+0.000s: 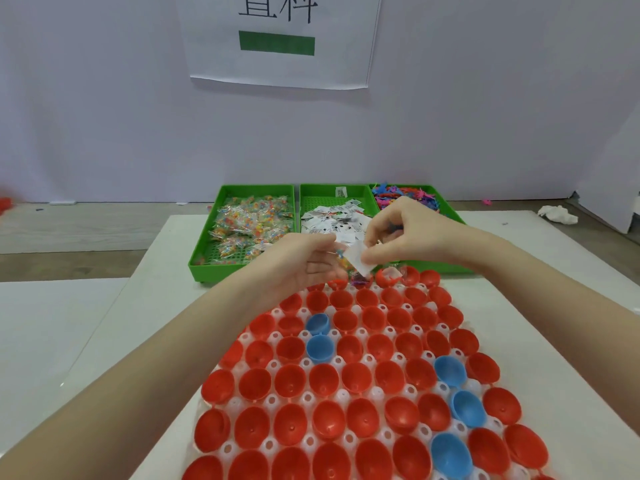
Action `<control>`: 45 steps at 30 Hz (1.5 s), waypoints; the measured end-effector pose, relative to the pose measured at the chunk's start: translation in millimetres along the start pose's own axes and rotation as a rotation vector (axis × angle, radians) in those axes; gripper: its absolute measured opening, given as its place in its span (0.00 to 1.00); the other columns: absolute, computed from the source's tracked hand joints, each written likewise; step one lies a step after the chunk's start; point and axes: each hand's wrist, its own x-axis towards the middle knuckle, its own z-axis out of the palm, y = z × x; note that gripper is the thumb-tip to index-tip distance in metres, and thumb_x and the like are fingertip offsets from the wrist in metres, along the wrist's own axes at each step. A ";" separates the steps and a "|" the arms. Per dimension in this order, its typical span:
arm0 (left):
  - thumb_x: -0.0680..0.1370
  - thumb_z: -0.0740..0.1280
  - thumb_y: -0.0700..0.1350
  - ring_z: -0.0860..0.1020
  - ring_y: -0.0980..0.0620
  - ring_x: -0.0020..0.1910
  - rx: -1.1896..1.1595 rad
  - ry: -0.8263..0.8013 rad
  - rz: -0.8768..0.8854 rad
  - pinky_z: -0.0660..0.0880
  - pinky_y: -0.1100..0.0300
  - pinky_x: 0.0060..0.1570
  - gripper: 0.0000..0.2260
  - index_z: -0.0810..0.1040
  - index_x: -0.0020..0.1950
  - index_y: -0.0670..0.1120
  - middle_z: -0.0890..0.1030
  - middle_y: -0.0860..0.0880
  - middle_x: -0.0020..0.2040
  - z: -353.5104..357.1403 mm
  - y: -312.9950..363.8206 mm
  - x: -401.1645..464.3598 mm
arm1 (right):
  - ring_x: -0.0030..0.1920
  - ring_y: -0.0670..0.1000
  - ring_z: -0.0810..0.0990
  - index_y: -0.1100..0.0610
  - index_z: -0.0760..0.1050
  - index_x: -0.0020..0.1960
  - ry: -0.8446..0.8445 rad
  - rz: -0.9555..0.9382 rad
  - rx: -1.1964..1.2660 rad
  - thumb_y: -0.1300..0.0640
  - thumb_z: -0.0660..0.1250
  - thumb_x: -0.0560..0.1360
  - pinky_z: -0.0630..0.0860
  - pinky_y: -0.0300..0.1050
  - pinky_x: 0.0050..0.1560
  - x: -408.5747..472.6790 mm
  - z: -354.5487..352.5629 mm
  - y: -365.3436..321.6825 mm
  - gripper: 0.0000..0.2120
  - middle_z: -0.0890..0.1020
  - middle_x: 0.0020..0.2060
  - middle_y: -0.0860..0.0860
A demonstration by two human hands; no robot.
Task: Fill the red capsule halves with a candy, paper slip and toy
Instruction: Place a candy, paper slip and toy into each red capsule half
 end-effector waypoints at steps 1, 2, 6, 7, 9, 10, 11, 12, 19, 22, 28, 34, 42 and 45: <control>0.79 0.61 0.46 0.80 0.54 0.27 0.040 -0.024 -0.005 0.77 0.67 0.31 0.12 0.77 0.41 0.41 0.79 0.46 0.29 3.1 -0.4 -1.7 | 0.20 0.43 0.63 0.51 0.76 0.28 -0.015 0.010 -0.080 0.62 0.71 0.68 0.61 0.35 0.27 -2.1 -0.5 -2.7 0.12 0.64 0.16 0.44; 0.79 0.61 0.48 0.80 0.54 0.27 0.081 -0.059 -0.001 0.77 0.68 0.31 0.13 0.77 0.41 0.41 0.79 0.47 0.29 5.4 -0.6 -3.6 | 0.20 0.43 0.62 0.51 0.75 0.28 -0.014 0.015 -0.126 0.61 0.70 0.69 0.60 0.34 0.26 -3.5 -1.1 -4.0 0.12 0.63 0.16 0.44; 0.77 0.65 0.47 0.81 0.57 0.33 0.296 -0.182 0.102 0.77 0.70 0.37 0.08 0.80 0.44 0.43 0.81 0.48 0.32 13.0 -3.2 -10.8 | 0.20 0.43 0.64 0.51 0.76 0.31 -0.003 0.014 -0.181 0.59 0.70 0.69 0.60 0.33 0.27 -11.1 -1.8 -2.6 0.09 0.64 0.15 0.43; 0.77 0.65 0.44 0.80 0.58 0.33 0.338 -0.175 0.132 0.77 0.70 0.37 0.07 0.80 0.45 0.43 0.81 0.47 0.34 14.6 -4.4 -12.0 | 0.20 0.43 0.64 0.51 0.77 0.32 0.006 -0.003 -0.173 0.58 0.71 0.69 0.60 0.32 0.27 -13.3 -1.3 -0.4 0.08 0.64 0.15 0.43; 0.77 0.64 0.41 0.79 0.59 0.31 0.338 -0.150 0.165 0.76 0.71 0.36 0.06 0.81 0.46 0.41 0.80 0.45 0.35 16.0 -6.4 -13.7 | 0.21 0.43 0.63 0.50 0.79 0.35 0.076 -0.046 -0.105 0.53 0.73 0.68 0.60 0.31 0.26 -18.7 -1.1 5.5 0.04 0.63 0.17 0.43; 0.77 0.64 0.40 0.79 0.59 0.31 0.300 -0.139 0.168 0.76 0.71 0.36 0.06 0.81 0.46 0.40 0.81 0.45 0.34 16.3 -7.2 -14.3 | 0.23 0.43 0.62 0.49 0.79 0.39 0.129 -0.059 -0.057 0.51 0.73 0.67 0.61 0.31 0.28 -22.5 -1.3 8.8 0.04 0.63 0.19 0.43; 0.78 0.64 0.40 0.79 0.59 0.31 0.252 -0.123 0.165 0.76 0.71 0.36 0.06 0.80 0.46 0.40 0.81 0.46 0.34 16.8 -7.5 -14.9 | 0.24 0.42 0.62 0.48 0.80 0.42 0.182 -0.068 0.007 0.51 0.73 0.68 0.61 0.31 0.29 -25.4 -1.6 11.2 0.04 0.63 0.21 0.43; 0.78 0.64 0.39 0.79 0.59 0.32 0.199 -0.099 0.164 0.76 0.70 0.37 0.06 0.80 0.47 0.40 0.81 0.46 0.35 17.5 -7.9 -15.2 | 0.25 0.42 0.63 0.48 0.80 0.46 0.232 -0.068 0.079 0.52 0.71 0.71 0.62 0.30 0.30 -28.5 -1.5 13.0 0.04 0.64 0.22 0.42; 0.77 0.64 0.38 0.80 0.57 0.31 -0.040 -0.001 0.217 0.76 0.70 0.34 0.05 0.78 0.43 0.42 0.81 0.49 0.31 35.9 -12.6 -21.5 | 0.31 0.47 0.60 0.47 0.79 0.51 0.323 -0.011 0.472 0.58 0.53 0.72 0.65 0.33 0.36 -47.0 5.0 9.1 0.18 0.69 0.40 0.68; 0.78 0.64 0.38 0.80 0.58 0.30 -0.030 0.023 0.263 0.77 0.69 0.37 0.08 0.79 0.40 0.44 0.81 0.52 0.28 42.0 -14.8 -24.3 | 0.30 0.40 0.67 0.52 0.75 0.60 0.379 -0.015 0.378 0.66 0.53 0.78 0.66 0.28 0.40 -49.6 7.4 7.2 0.19 0.73 0.39 0.59; 0.78 0.63 0.39 0.79 0.58 0.32 -0.003 0.087 0.330 0.78 0.66 0.43 0.09 0.80 0.41 0.46 0.82 0.51 0.31 47.8 -16.5 -25.6 | 0.38 0.42 0.80 0.47 0.74 0.58 0.523 -0.100 0.370 0.66 0.73 0.66 0.77 0.33 0.44 -58.0 19.8 3.0 0.25 0.82 0.36 0.44; 0.77 0.64 0.38 0.82 0.56 0.35 -0.180 0.009 0.335 0.77 0.69 0.38 0.08 0.82 0.42 0.44 0.83 0.50 0.35 49.9 -14.6 -30.3 | 0.34 0.42 0.82 0.54 0.81 0.40 0.587 -0.076 0.522 0.61 0.73 0.63 0.76 0.32 0.36 -61.3 27.2 -7.7 0.07 0.84 0.31 0.44; 0.77 0.63 0.40 0.82 0.57 0.37 -0.274 -0.135 0.255 0.78 0.69 0.41 0.08 0.82 0.44 0.44 0.83 0.50 0.38 52.6 -13.7 -30.6 | 0.29 0.42 0.80 0.57 0.79 0.49 0.675 0.017 0.608 0.66 0.69 0.71 0.78 0.34 0.34 -59.9 26.5 -9.5 0.08 0.80 0.32 0.50; 0.77 0.63 0.41 0.81 0.57 0.41 -0.166 -0.127 0.280 0.77 0.69 0.43 0.08 0.82 0.50 0.44 0.83 0.50 0.42 55.9 -13.0 -25.9 | 0.31 0.41 0.78 0.56 0.79 0.49 0.671 0.076 0.512 0.61 0.69 0.71 0.76 0.32 0.31 -58.6 21.4 -7.1 0.07 0.79 0.36 0.52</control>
